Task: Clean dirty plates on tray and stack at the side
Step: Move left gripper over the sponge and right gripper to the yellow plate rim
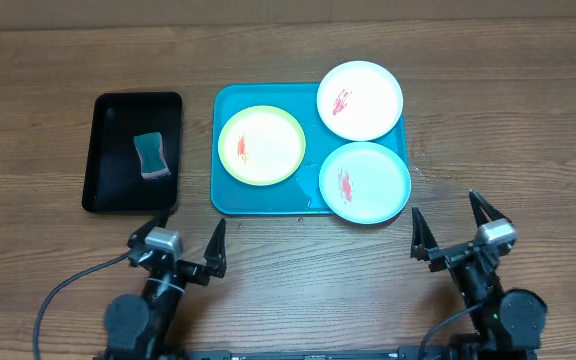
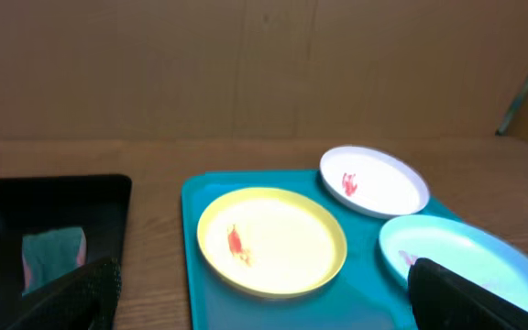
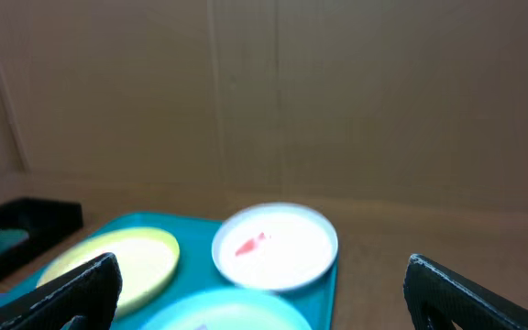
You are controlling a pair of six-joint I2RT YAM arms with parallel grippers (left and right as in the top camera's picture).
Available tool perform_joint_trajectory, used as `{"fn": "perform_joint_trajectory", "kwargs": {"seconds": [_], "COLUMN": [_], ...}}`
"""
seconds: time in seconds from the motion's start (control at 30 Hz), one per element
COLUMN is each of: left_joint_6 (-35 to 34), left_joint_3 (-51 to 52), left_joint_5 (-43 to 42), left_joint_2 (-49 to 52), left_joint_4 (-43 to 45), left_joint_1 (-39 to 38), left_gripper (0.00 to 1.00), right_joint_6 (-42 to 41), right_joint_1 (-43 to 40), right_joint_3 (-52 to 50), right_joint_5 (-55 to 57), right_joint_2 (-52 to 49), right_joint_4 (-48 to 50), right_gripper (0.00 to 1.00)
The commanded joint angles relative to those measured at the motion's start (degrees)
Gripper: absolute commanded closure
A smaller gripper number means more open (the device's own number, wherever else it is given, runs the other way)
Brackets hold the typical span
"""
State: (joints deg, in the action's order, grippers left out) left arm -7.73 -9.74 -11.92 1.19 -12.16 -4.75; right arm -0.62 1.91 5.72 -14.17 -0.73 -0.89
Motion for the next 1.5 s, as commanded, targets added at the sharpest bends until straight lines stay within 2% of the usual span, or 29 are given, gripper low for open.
{"fn": "perform_joint_trajectory", "kwargs": {"seconds": [0.0,0.23,0.47,0.73,0.83,0.9,0.97,1.13,1.27,1.33,1.47], "left_joint_6": [-1.03,3.17,5.90,6.05,6.08,6.08,5.95,5.40,5.11,-0.57,-12.94], "left_joint_3": [-8.13,-25.90,-48.59,-75.45,-82.51,-84.48,-84.61,-84.61,-84.61,-84.74,-85.66], "left_joint_5": [-1.64,-1.51,-0.98,-1.33,-3.04,-3.74,-2.23,-3.69,-3.74,2.34,16.33], "left_joint_2": [2.32,15.15,34.53,56.35,62.20,64.89,67.17,71.47,74.79,76.50,80.41], "left_joint_4": [-3.02,-12.55,-28.02,-47.15,-50.99,-51.30,-50.21,-52.48,-53.27,-54.82,-59.56], "left_joint_1": [0.33,0.26,0.22,0.22,0.24,0.24,0.24,0.24,0.17,-0.24,-1.77], "left_gripper": [0.00,0.00,0.00,0.00,0.00,0.00,0.00,0.00,0.04,0.04,0.11], "right_joint_6": [-0.22,-0.20,-0.72,-0.85,-0.85,-0.85,-3.39,-4.52,-8.50,-11.93,-17.73], "right_joint_1": [-0.07,-0.07,-0.07,-0.04,-0.04,-0.07,-0.04,0.46,4.52,7.74,13.31], "right_joint_3": [5.64,17.05,34.80,62.95,74.55,79.62,82.14,82.01,82.01,82.03,82.03], "right_joint_5": [-1.44,-3.19,-6.54,-9.77,-10.40,-10.36,-12.66,-20.06,-14.58,-8.55,-0.17], "right_joint_2": [0.15,-8.02,-25.27,-50.80,-61.42,-66.88,-72.08,-80.32,-85.61,-87.69,-90.44], "right_joint_4": [-0.31,-7.34,-15.91,-41.62,-53.37,-57.96,-58.25,-57.29,-56.63,-56.00,-54.07], "right_gripper": [0.00,0.00,0.00,0.00,0.00,0.00,0.00,0.02,0.06,0.07,0.10]}}
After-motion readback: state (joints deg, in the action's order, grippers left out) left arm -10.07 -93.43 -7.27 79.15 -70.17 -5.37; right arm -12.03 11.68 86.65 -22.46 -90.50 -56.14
